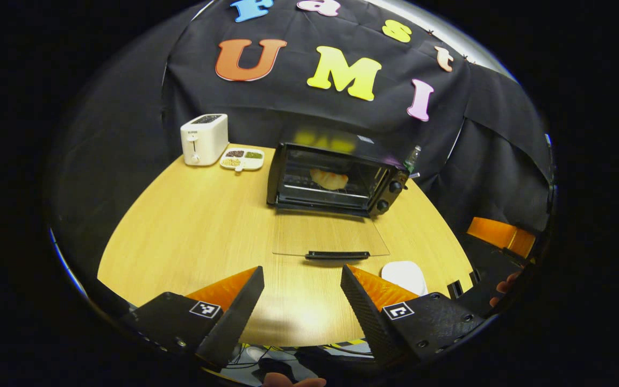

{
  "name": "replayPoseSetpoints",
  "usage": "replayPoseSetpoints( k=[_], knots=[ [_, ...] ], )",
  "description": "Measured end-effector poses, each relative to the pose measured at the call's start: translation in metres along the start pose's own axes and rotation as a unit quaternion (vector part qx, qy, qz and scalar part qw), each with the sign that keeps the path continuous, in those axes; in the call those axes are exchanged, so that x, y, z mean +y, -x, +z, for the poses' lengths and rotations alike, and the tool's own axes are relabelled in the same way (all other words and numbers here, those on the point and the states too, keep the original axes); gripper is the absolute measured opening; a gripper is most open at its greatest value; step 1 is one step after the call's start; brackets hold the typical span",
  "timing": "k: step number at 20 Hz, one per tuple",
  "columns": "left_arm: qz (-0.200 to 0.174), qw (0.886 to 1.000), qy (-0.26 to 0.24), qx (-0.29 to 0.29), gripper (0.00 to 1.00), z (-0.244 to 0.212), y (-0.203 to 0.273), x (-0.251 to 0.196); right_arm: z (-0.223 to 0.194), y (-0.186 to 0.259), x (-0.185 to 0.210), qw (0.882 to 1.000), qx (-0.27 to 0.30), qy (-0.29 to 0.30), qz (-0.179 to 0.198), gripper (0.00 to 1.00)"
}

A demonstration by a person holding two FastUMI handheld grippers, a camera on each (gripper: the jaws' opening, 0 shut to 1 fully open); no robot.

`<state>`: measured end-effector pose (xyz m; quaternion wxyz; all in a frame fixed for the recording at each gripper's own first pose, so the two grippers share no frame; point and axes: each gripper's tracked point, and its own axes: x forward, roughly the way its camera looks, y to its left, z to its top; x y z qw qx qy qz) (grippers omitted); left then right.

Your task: Open the electric oven with the left hand, put the food in, and close the electric oven.

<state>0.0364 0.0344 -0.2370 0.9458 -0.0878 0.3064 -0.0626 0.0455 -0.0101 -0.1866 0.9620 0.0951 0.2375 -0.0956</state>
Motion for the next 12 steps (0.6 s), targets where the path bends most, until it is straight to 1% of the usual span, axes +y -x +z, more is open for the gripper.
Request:
replayPoseSetpoints(
  k=[2, 3, 5, 7, 9, 10, 12],
  knots=[
    [-0.010, 1.000, -0.011, 0.007, 0.95, -0.012, -0.010, -0.012, -0.006, 0.007, -0.007, 1.000, 0.003, 0.005, -0.009, 0.96],
    [-0.012, 1.000, -0.017, 0.005, 0.95, -0.016, -0.016, -0.018, -0.009, 0.012, -0.012, 1.000, 0.007, 0.010, -0.016, 1.00],
    [-0.011, 1.000, -0.024, 0.005, 0.94, -0.025, -0.034, -0.027, -0.013, 0.021, -0.029, 0.999, 0.013, 0.017, -0.033, 1.00],
    [0.002, 0.999, -0.035, 0.004, 0.95, -0.037, -0.055, -0.033, -0.017, 0.034, -0.046, 0.998, 0.023, 0.016, -0.048, 1.00],
    [0.004, 0.999, -0.046, 0.007, 0.95, -0.049, -0.078, -0.043, -0.020, 0.042, -0.066, 0.997, 0.029, 0.021, -0.066, 1.00],
    [0.003, 0.999, -0.048, 0.014, 0.95, -0.057, -0.090, -0.047, -0.023, 0.044, -0.074, 0.996, 0.037, 0.023, -0.075, 0.99],
    [0.000, 0.999, -0.043, 0.025, 0.95, -0.066, -0.110, -0.055, -0.034, 0.050, -0.087, 0.995, 0.054, 0.014, -0.081, 0.97]
  ],
)
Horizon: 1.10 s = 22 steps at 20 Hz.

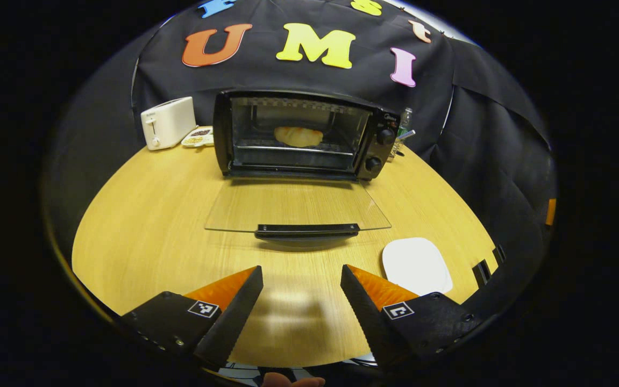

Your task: Open the electric oven with the left hand, put the food in, and close the electric oven.

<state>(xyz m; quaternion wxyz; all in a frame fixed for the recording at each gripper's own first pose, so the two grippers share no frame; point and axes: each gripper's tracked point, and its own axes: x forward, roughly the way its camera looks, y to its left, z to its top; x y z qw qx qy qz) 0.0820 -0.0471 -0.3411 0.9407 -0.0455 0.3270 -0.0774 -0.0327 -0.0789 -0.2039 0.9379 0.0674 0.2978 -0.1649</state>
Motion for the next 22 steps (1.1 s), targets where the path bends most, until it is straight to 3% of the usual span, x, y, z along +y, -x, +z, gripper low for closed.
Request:
replayPoseSetpoints(
  k=[3, 5, 12, 22],
  knots=[
    [0.010, 1.000, 0.008, 0.009, 0.95, -0.003, -0.022, -0.002, 0.003, -0.002, -0.014, 1.000, 0.006, -0.003, -0.011, 1.00],
    [0.020, 1.000, 0.013, 0.018, 0.95, -0.004, -0.036, -0.002, 0.006, -0.003, -0.022, 1.000, 0.008, -0.002, -0.015, 0.96],
    [0.059, 0.997, 0.017, 0.050, 0.95, -0.004, -0.064, 0.010, 0.022, -0.014, -0.020, 1.000, 0.012, -0.023, -0.004, 0.97],
    [0.037, 0.999, -0.011, 0.020, 0.95, 0.041, -0.042, -0.004, 0.039, -0.013, -0.017, 0.999, -0.006, -0.048, 0.002, 0.97]
  ],
)
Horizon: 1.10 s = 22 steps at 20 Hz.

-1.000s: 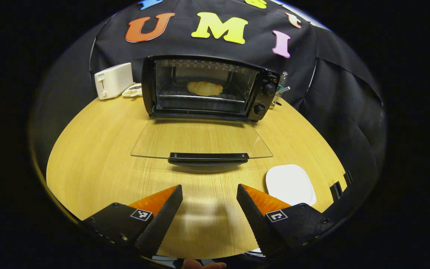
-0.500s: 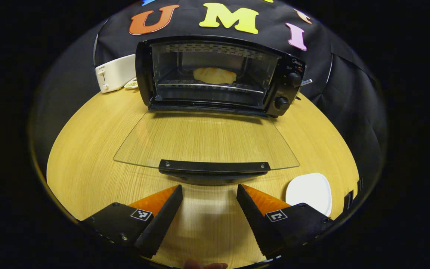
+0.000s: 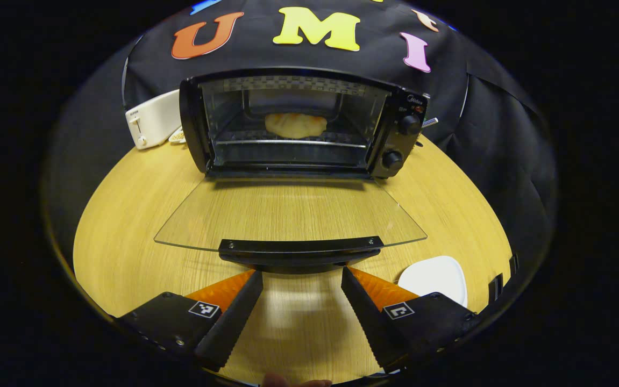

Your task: Open the electric oven with the left hand, put the food in, and close the electric oven.

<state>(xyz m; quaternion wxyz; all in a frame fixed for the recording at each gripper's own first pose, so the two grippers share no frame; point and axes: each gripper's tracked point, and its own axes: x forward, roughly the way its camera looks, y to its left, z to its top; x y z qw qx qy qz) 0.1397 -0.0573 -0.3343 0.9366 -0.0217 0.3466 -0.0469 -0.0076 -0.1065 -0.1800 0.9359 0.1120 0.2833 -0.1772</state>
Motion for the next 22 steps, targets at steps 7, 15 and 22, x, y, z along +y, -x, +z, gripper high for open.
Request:
replayPoseSetpoints(
  k=[7, 15, 22],
  knots=[
    [0.003, 0.995, -0.022, -0.100, 0.95, 0.103, 0.013, -0.001, 0.008, 0.013, 0.002, 1.000, -0.020, -0.021, -0.002, 0.97],
    [-0.024, 0.977, -0.002, -0.211, 0.95, 0.215, 0.079, -0.002, 0.077, 0.017, 0.014, 0.995, -0.100, 0.009, 0.007, 0.97],
    [0.018, 0.949, -0.009, -0.314, 0.95, 0.291, 0.193, 0.016, 0.157, 0.017, 0.085, 0.969, -0.195, 0.102, 0.116, 0.98]
  ],
)
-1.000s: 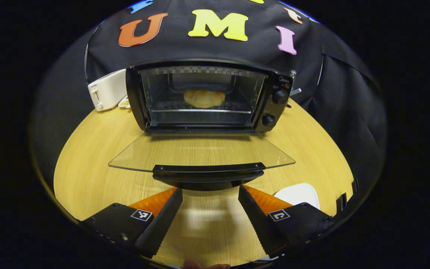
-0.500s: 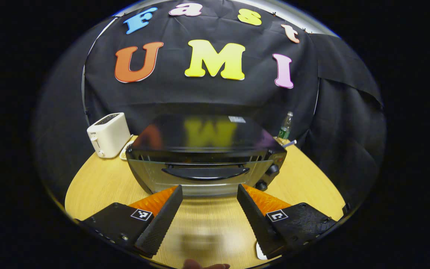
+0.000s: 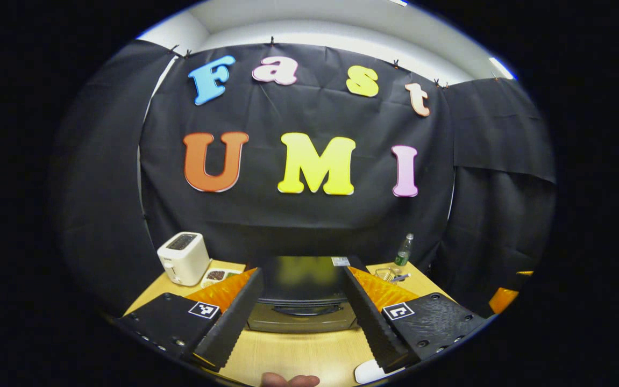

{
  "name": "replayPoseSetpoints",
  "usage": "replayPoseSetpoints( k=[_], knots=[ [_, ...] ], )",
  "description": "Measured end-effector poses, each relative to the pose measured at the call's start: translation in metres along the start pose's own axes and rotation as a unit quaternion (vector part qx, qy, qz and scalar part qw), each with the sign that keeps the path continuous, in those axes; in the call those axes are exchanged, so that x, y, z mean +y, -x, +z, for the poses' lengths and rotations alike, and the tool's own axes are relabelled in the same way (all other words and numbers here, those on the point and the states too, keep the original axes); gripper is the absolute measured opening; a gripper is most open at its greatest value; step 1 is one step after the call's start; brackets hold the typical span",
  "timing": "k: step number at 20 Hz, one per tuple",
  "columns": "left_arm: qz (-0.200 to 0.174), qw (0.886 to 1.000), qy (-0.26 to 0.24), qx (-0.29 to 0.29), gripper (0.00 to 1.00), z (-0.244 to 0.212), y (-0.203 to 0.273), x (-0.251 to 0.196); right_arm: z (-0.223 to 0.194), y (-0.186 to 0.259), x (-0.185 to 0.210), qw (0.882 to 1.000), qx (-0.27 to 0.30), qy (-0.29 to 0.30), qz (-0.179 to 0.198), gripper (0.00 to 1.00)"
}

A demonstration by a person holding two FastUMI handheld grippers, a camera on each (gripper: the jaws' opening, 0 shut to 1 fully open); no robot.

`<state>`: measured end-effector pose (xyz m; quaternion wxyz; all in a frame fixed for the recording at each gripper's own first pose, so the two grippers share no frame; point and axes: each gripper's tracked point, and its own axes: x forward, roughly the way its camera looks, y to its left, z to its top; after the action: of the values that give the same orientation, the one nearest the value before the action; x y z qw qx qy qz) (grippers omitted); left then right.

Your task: Open the electric oven with the left hand, put the food in, and close the electric oven.

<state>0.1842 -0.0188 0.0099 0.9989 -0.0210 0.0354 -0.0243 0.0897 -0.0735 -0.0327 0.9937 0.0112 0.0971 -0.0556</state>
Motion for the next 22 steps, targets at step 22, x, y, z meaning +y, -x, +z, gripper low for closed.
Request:
replayPoseSetpoints(
  k=[22],
  knots=[
    [0.040, 0.998, 0.015, -0.041, 0.94, 0.005, 0.260, 0.069, 0.014, 0.181, 0.105, 0.995, -0.076, 0.019, 0.056, 1.00]
  ],
)
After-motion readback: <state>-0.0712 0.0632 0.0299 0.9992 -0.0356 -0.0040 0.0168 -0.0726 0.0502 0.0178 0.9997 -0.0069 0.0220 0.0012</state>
